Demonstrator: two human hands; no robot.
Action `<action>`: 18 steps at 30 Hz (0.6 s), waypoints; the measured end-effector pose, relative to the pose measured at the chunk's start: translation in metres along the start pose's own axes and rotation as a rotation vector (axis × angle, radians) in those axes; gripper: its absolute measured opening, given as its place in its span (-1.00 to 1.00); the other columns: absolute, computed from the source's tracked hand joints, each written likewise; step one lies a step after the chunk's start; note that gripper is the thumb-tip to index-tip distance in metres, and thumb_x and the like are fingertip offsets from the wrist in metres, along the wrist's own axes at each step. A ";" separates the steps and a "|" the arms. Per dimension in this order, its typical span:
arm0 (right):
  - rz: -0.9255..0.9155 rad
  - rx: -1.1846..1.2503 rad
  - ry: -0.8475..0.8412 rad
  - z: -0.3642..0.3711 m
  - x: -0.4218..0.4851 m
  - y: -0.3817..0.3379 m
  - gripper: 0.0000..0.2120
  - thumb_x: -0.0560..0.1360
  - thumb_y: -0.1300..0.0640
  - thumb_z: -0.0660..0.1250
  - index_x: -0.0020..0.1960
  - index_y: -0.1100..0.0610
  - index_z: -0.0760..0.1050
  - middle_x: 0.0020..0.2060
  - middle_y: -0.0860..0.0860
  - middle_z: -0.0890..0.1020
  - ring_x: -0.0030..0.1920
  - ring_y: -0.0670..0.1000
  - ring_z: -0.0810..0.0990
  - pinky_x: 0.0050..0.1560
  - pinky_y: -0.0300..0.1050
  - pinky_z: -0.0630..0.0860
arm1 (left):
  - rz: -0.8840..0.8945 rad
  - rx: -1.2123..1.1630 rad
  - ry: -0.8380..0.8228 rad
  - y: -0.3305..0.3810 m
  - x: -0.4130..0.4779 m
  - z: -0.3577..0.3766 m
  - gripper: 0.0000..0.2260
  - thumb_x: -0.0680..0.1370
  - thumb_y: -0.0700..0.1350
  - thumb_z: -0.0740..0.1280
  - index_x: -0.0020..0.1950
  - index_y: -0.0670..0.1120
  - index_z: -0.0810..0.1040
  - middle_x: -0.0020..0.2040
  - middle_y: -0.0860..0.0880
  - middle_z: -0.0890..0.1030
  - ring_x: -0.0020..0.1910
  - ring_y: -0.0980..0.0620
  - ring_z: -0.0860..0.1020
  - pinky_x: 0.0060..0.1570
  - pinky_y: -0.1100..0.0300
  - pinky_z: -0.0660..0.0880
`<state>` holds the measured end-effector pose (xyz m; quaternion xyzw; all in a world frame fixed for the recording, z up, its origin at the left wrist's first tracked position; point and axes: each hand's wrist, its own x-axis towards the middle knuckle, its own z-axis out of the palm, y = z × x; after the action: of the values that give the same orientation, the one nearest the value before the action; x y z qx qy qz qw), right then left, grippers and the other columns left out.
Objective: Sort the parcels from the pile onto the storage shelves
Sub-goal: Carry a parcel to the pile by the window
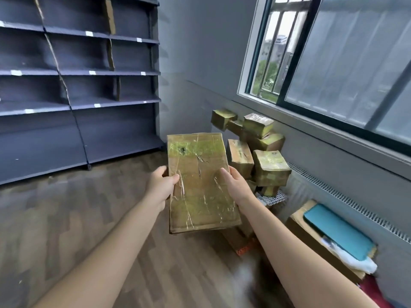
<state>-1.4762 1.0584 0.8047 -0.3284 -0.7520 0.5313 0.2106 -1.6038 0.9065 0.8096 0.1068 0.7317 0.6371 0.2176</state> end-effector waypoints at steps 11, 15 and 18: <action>0.048 -0.203 0.157 -0.019 0.195 0.002 -0.72 0.65 -0.05 0.15 -0.09 0.08 0.50 -0.22 0.01 0.57 -0.13 0.05 0.52 -0.23 -0.14 0.36 | -0.059 0.036 -0.128 0.037 0.196 0.092 -0.47 0.60 -0.24 0.32 0.55 -0.13 0.25 0.45 -0.09 0.42 0.39 -0.11 0.42 0.37 0.00 0.36; 0.077 -0.222 0.161 -0.041 0.278 0.030 -0.71 0.64 -0.11 0.16 0.04 0.09 0.50 -0.10 -0.01 0.59 -0.02 0.03 0.55 -0.04 -0.10 0.44 | -0.084 0.087 -0.164 0.043 0.265 0.143 -0.48 0.60 -0.25 0.31 0.54 -0.15 0.26 0.45 -0.09 0.42 0.37 -0.10 0.43 0.29 0.12 0.34; 0.118 -0.227 0.170 -0.062 0.349 0.056 -0.59 0.64 -0.14 0.15 0.18 0.16 0.56 -0.02 0.04 0.63 0.03 0.07 0.58 -0.03 -0.08 0.46 | -0.091 0.130 -0.164 0.049 0.319 0.191 -0.56 0.62 -0.25 0.27 0.50 -0.18 0.32 0.39 -0.12 0.47 0.32 -0.09 0.46 0.15 0.15 0.36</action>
<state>-1.6624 1.3620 0.7621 -0.4375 -0.7662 0.4245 0.2032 -1.8048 1.2220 0.7814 0.1389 0.7552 0.5670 0.2980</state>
